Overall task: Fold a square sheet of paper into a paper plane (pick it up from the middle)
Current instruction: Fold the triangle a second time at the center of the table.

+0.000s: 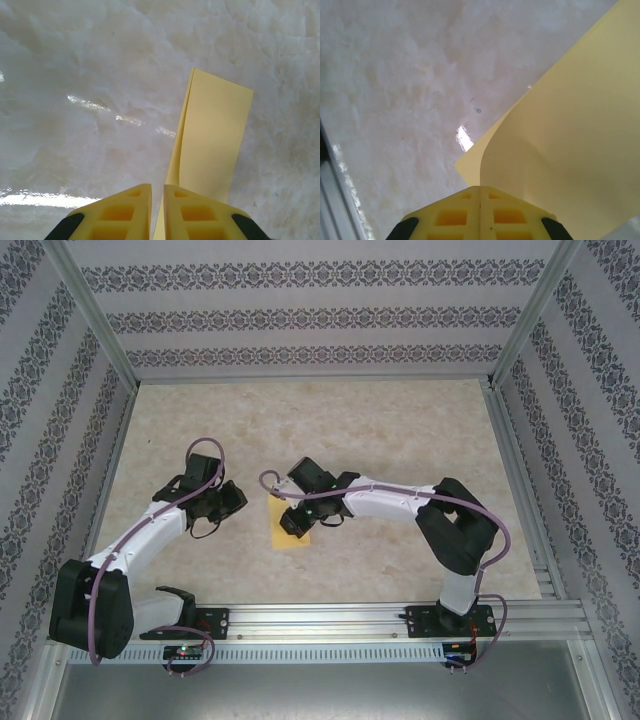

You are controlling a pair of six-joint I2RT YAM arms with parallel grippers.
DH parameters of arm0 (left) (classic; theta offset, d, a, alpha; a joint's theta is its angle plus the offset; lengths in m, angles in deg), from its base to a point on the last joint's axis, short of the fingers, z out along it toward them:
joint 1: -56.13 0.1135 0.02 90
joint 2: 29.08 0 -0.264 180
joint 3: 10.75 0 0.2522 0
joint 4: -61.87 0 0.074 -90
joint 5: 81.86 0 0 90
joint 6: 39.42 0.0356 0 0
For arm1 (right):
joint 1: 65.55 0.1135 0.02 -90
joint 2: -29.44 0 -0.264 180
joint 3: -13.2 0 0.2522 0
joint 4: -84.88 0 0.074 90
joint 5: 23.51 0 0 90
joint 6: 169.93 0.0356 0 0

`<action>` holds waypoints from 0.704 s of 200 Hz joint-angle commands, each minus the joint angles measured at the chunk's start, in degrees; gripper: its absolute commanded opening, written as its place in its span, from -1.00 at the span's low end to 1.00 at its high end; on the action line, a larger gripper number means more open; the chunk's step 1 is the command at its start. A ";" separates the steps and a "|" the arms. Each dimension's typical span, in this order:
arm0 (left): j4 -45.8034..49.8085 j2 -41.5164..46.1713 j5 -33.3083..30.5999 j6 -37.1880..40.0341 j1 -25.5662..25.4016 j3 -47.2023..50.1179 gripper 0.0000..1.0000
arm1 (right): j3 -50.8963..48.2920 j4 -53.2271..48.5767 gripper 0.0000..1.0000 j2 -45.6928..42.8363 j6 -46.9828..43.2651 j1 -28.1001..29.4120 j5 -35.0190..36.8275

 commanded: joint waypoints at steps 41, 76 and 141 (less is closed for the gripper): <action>-5.73 -2.07 5.16 1.87 -0.50 1.49 -0.69 | -4.87 12.58 -0.93 3.22 11.64 -6.64 -11.03; -8.43 -3.14 6.90 1.54 -3.11 2.01 -0.70 | -4.59 11.12 -0.93 4.18 11.62 -7.53 -8.29; -13.94 -8.47 7.46 -1.12 -11.36 1.65 -0.73 | -3.86 7.12 -0.93 3.48 9.29 -8.05 -2.17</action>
